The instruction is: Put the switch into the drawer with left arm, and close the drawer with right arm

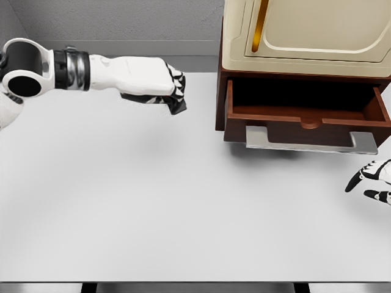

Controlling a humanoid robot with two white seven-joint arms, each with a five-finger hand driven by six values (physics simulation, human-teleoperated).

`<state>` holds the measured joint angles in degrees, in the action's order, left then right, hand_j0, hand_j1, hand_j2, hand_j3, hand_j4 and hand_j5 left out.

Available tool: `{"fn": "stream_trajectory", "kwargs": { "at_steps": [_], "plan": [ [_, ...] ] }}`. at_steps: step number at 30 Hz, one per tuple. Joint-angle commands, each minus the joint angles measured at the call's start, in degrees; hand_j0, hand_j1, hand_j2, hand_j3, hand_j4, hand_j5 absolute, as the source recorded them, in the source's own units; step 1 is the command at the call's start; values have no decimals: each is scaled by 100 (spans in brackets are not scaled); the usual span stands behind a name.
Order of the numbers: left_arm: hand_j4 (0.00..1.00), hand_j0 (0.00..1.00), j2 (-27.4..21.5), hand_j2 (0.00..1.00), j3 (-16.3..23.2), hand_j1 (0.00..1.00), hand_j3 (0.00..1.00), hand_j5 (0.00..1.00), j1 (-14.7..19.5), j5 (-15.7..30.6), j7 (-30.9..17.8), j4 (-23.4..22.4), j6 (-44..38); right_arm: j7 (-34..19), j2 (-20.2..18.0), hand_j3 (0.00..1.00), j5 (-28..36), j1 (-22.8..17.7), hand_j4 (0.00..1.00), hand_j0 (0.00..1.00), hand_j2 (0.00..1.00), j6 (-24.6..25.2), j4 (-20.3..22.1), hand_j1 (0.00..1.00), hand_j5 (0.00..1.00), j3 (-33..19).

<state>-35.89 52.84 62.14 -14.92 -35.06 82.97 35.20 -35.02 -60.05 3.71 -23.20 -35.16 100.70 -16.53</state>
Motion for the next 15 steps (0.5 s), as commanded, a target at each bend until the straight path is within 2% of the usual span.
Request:
{"fn": "stream_trajectory", "kwargs": {
  "at_steps": [1,9,15],
  "plan": [
    [35,35,285,35,-1,35,35,35,0,33,6,-18,-20,2,-7,55,42,0,55,55,55,16,2,55,55,0],
    [35,35,917,35,7,35,35,35,290,33,6,-9,-20,2,-7,55,42,0,55,55,55,16,2,55,55,-8],
    [36,36,1655,36,122,36,36,36,518,-20,6,-114,-20,2,-7,55,77,0,55,55,55,16,2,55,55,-70]
  ]
}}
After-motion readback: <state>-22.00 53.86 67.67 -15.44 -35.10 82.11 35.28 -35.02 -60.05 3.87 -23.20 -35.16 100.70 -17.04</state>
